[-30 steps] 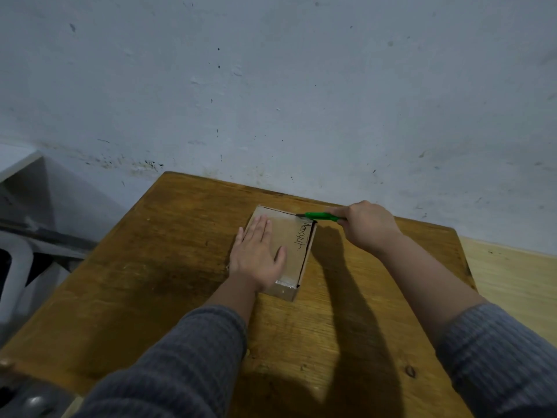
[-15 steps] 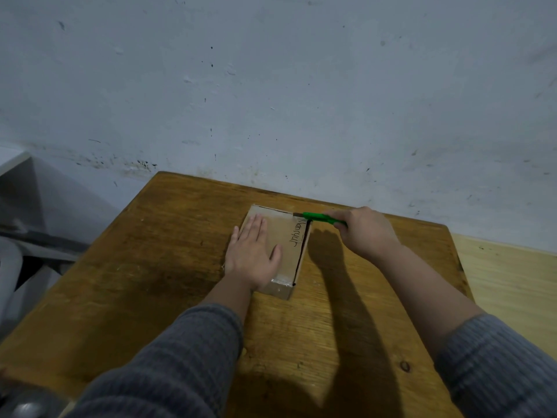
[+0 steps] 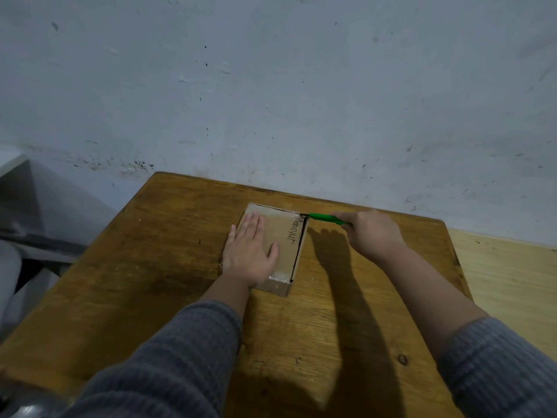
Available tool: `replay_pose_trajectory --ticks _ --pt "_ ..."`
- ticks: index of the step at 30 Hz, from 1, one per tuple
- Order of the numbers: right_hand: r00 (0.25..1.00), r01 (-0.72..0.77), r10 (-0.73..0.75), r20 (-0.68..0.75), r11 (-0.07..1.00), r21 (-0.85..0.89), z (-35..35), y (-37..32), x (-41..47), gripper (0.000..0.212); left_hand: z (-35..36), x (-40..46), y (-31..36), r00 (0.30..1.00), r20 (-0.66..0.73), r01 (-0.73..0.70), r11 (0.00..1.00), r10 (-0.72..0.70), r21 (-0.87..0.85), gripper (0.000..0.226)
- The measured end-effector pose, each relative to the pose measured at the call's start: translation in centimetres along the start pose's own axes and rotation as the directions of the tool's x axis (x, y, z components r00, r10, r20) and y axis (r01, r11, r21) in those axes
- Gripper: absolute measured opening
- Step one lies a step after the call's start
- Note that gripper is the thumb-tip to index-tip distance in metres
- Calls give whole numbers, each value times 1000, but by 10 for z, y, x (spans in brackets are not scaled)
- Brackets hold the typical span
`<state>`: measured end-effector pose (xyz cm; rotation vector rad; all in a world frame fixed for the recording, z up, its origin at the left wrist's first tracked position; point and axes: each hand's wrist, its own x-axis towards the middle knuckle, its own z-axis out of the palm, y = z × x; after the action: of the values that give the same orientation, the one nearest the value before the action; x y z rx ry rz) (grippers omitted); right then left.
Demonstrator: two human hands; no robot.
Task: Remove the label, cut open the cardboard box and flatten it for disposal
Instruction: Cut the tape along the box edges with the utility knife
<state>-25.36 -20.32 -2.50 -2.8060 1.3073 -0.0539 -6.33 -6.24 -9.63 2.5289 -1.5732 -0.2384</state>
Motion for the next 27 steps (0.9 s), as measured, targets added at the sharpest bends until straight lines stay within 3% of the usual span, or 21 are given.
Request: replay_pose_trajectory --ticks 3,6,10,13,15,20,24,27 --pt "1000 -25 25 -6 999 30 -3 6 -4 39 0 0 1 1000 5 -5 1000 4 2 72" --pt "995 -75 86 -43 976 205 -6 9 -7 37 -1 0 0 1000 19 0 1000 1 -5 71" --pt "983 -164 183 9 861 481 -1 1 -11 35 -4 4 2 999 29 23 993 -20 -113 74" --pt "967 -231 250 43 795 561 10 -6 -22 37 -16 2 -1 997 79 -9 973 27 -229 77" --pt "959 -268 270 84 776 571 18 -12 -30 36 -28 -6 -12 988 110 -84 969 112 -231 79" --pt "950 -307 277 141 758 575 24 -32 -48 35 -39 -20 -60 932 232 -289 957 280 9 101" --pt "960 -278 228 161 834 478 15 -59 -68 35 -41 -15 -80 872 291 -433 897 393 85 103" --pt "986 -160 136 92 922 354 13 -82 -81 38 -39 -14 -88 854 240 -493 865 461 91 99"
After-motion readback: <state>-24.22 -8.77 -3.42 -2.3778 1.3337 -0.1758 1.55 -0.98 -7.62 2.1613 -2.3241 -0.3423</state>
